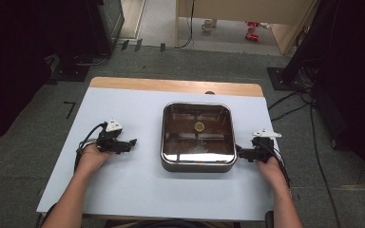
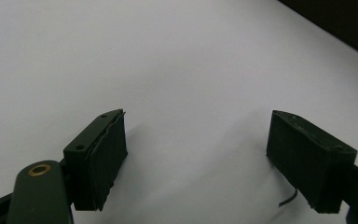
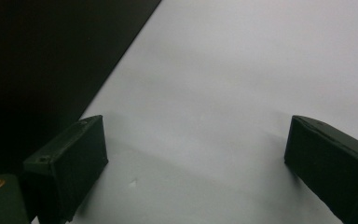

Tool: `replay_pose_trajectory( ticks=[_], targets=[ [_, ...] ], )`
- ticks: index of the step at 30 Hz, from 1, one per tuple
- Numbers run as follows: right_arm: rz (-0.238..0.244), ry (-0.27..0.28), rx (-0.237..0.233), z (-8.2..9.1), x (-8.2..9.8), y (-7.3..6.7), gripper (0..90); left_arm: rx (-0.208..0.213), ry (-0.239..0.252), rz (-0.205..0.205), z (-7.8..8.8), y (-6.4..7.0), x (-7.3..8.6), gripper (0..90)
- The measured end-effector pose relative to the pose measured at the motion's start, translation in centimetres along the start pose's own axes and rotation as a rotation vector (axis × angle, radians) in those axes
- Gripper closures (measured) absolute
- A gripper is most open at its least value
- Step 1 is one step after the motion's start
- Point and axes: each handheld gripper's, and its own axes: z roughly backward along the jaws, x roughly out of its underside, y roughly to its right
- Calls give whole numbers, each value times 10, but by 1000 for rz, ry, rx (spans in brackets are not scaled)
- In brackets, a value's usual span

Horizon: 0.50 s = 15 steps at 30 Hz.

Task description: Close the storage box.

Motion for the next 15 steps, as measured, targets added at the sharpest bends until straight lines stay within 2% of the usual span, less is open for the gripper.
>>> replay_pose_trajectory(
  ticks=[15],
  targets=[
    [0,0,0,0,0,0,51,-4,-1,-1,0,0,0,198]
  ],
)
